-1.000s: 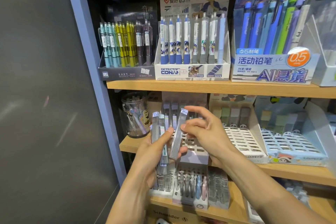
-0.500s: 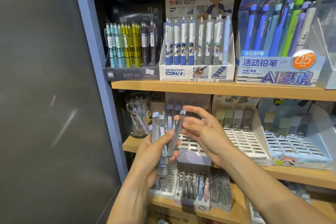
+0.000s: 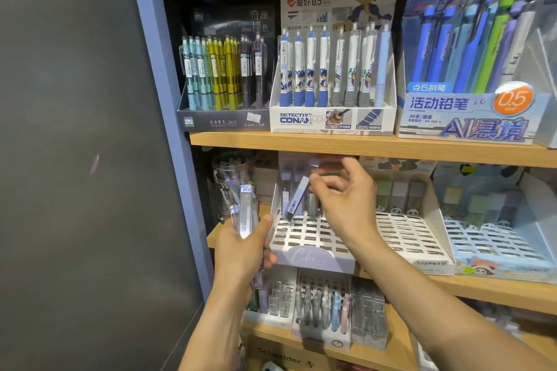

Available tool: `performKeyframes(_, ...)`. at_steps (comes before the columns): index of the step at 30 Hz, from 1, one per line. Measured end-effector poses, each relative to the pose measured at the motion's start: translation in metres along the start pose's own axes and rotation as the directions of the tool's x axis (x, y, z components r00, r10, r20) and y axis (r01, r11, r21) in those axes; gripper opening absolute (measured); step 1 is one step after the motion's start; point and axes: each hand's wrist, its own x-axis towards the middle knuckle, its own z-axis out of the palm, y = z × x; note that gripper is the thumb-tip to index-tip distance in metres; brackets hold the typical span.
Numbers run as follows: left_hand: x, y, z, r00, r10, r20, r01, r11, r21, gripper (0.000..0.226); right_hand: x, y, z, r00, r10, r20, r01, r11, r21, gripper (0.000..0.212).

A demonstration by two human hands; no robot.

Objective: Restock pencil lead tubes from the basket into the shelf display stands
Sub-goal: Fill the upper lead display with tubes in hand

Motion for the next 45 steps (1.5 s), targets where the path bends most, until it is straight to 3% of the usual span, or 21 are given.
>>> performKeyframes(7, -0.009, 0.008, 0.001, 0.992, -0.044, 0.119, 0.049, 0.998, -0.040, 0.027, 0.000, 0.022, 0.008, 0.976, -0.179, 0.122, 0.199, 0.965, -0.172, 0.027)
performKeyframes(13, -0.010, 0.011, 0.001, 0.986, -0.083, 0.143, 0.097, 0.991, -0.088, 0.045, 0.005, 0.025, 0.008, 0.982, -0.153, 0.107, 0.170, 0.970, -0.174, 0.022)
performKeyframes(22, -0.008, 0.009, -0.001, 0.976, -0.098, 0.193, 0.130, 0.978, -0.163, 0.040, 0.012, 0.023, 0.006, 0.970, -0.188, 0.157, 0.223, 0.943, -0.248, 0.021)
performKeyframes(30, -0.010, 0.013, 0.000, 0.979, -0.098, 0.180, 0.135, 0.969, -0.207, 0.041, 0.012, 0.024, 0.015, 0.904, -0.275, 0.328, 0.406, 0.795, -0.451, 0.028)
performKeyframes(35, -0.014, 0.015, 0.003, 0.980, -0.100, 0.173, 0.139, 0.964, -0.229, 0.037, 0.016, 0.024, 0.014, 0.910, -0.197, 0.365, 0.394, 0.690, -0.608, 0.039)
performKeyframes(39, -0.018, 0.018, 0.007, 0.976, -0.101, 0.194, 0.150, 0.955, -0.255, 0.038, 0.010, 0.022, 0.011, 0.913, -0.152, 0.378, 0.371, 0.693, -0.618, 0.047)
performKeyframes(41, -0.020, 0.018, 0.008, 0.972, -0.107, 0.208, 0.160, 0.953, -0.256, 0.038, 0.003, 0.021, 0.009, 0.944, -0.140, 0.299, 0.296, 0.760, -0.579, 0.041)
performKeyframes(42, -0.020, 0.018, 0.008, 0.969, -0.110, 0.222, 0.165, 0.954, -0.249, 0.037, -0.002, 0.018, 0.008, 0.972, -0.082, 0.220, 0.186, 0.840, -0.510, 0.033)
performKeyframes(44, -0.021, 0.019, 0.009, 0.959, -0.111, 0.261, 0.171, 0.960, -0.222, 0.038, -0.013, 0.010, 0.009, 0.969, 0.190, 0.159, -0.151, 0.961, -0.231, 0.022)
performKeyframes(45, -0.022, 0.019, 0.009, 0.954, -0.108, 0.281, 0.170, 0.963, -0.207, 0.037, -0.017, 0.007, 0.010, 0.919, 0.339, 0.200, -0.332, 0.941, -0.070, 0.024)
